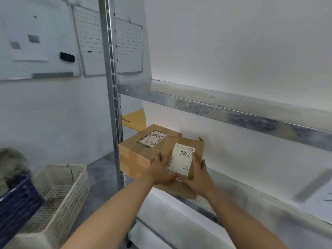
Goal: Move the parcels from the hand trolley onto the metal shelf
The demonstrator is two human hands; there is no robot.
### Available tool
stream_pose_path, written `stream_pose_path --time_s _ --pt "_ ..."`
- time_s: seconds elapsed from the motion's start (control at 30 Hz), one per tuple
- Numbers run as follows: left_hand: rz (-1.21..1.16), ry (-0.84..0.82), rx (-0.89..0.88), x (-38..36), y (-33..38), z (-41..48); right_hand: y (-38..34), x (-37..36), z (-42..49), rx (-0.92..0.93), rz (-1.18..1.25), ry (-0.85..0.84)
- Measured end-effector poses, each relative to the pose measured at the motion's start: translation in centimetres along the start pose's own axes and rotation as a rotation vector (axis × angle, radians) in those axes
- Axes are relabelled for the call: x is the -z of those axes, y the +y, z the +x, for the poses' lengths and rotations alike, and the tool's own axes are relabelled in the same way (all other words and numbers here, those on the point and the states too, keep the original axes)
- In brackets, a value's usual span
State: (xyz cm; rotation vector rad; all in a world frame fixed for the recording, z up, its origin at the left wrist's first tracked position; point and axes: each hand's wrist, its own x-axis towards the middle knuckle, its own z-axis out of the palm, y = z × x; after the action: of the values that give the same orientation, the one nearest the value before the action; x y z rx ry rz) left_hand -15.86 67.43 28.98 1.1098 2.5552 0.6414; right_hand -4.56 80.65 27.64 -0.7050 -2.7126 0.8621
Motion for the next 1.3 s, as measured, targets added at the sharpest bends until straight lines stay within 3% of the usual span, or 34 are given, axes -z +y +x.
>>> stream_pose_path --time_s 0.37,0.7,0.83,1.03,1.3 --pt "0.078 -0.218 -0.003 -4.1 -0.7 8.6 4.7 -3.6 4.1 -0.229 0.086 0.004" --pt "0.143 -0.305 -0.035 -7.7 -3.1 14.2 6.7 -8.0 9.0 -0.472 0.173 0.013" --pt "0.141 -0.285 -0.027 -8.6 -3.5 15.7 7.4 -8.7 10.6 -0.488 0.207 0.051" --pt "0.397 -0.199 -0.148 -8.8 -3.4 17.2 6.5 -9.9 12.4 -0.583 0.141 0.129" --pt "0.418 -0.230 -0.128 -8.6 -3.4 16.5 6.5 -8.8 12.0 -0.543 -0.035 0.023"
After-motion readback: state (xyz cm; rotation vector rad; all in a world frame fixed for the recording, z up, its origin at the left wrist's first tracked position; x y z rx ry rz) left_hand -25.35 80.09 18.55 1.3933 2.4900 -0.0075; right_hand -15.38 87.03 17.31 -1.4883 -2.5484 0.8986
